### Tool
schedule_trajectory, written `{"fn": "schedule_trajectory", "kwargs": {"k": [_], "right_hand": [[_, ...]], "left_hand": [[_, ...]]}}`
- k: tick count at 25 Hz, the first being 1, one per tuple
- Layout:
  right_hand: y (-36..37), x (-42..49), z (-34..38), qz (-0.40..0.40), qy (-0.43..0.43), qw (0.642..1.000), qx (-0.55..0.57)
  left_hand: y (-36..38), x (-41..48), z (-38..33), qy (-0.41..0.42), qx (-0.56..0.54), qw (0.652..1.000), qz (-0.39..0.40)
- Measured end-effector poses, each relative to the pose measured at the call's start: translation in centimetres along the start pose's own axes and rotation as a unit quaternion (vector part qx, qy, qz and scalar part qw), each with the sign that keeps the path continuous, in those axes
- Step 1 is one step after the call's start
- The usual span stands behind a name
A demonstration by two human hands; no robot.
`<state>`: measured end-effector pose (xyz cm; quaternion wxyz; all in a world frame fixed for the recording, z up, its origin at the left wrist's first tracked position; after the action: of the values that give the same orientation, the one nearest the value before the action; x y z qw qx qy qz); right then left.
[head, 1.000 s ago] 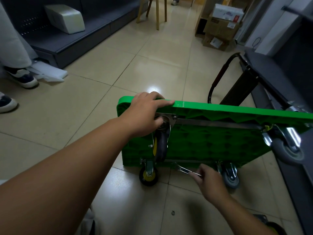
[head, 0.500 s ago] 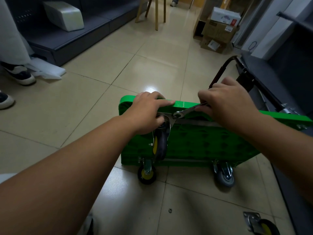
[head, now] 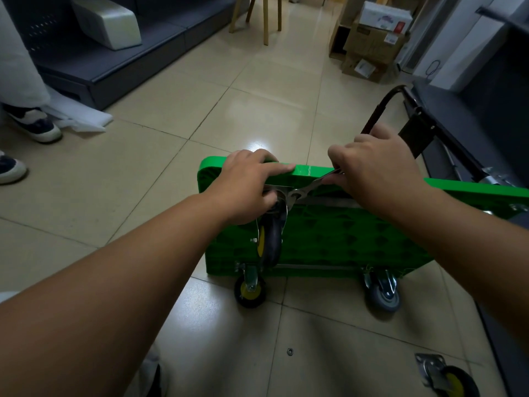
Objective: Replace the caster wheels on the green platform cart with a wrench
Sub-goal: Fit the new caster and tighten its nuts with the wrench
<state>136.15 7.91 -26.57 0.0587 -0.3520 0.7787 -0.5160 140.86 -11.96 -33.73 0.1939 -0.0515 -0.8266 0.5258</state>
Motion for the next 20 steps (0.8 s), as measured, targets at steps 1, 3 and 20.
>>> {"fn": "schedule_trajectory", "kwargs": {"k": [1,3,20], "right_hand": [[0.1,0.0,-0.1,0.007,0.009,1.000,0.000],[0.7,-0.4,-0.4,0.021,0.039,0.999,0.006],[12.2,-8.4,16.5,0.081,0.537,0.359,0.759]], "left_hand": [[0.0,0.0,-0.1,0.003,0.003,1.000,-0.001],[0.0,0.0,-0.2,0.006,0.008,1.000,-0.002],[0.1,-0.4,-0.1,0.022,0.038,0.999,-0.001]]}}
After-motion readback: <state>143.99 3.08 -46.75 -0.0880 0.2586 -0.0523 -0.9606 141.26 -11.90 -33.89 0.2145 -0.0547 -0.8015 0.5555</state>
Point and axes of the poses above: each hand's wrist, its own x-axis towards the middle knuckle, its own y-axis out of the palm, z = x × y, the point moved 2 cm from there along x, towards the middle knuckle, and after that the axes turned 10 degrees about y, right-handed, at the moved point
